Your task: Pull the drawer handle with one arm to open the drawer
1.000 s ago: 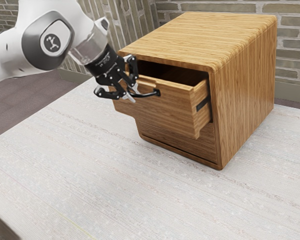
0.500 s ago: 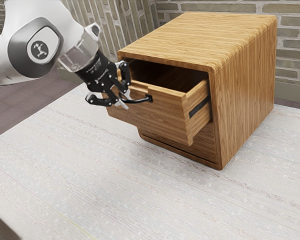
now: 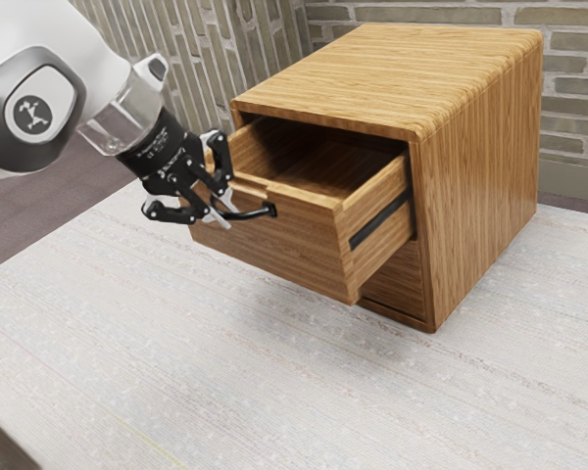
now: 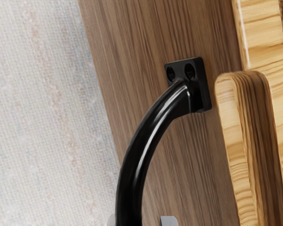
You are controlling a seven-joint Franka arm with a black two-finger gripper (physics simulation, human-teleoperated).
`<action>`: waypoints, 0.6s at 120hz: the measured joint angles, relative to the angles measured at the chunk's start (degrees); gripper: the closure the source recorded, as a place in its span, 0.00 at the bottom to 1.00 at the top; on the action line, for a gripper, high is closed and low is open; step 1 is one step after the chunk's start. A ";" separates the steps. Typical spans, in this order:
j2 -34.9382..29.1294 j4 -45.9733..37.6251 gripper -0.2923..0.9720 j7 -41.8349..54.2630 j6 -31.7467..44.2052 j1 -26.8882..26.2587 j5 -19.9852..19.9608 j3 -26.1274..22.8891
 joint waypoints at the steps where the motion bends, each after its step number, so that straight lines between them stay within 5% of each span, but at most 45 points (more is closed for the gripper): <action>1: -0.12 -0.13 0.82 -0.01 0.00 0.01 0.02 -0.01; 57: -7.06 -7.20 0.82 -0.44 0.07 -0.40 0.16 -0.02; 72: -13.75 -9.13 0.86 -0.35 -0.64 -1.05 0.27 0.35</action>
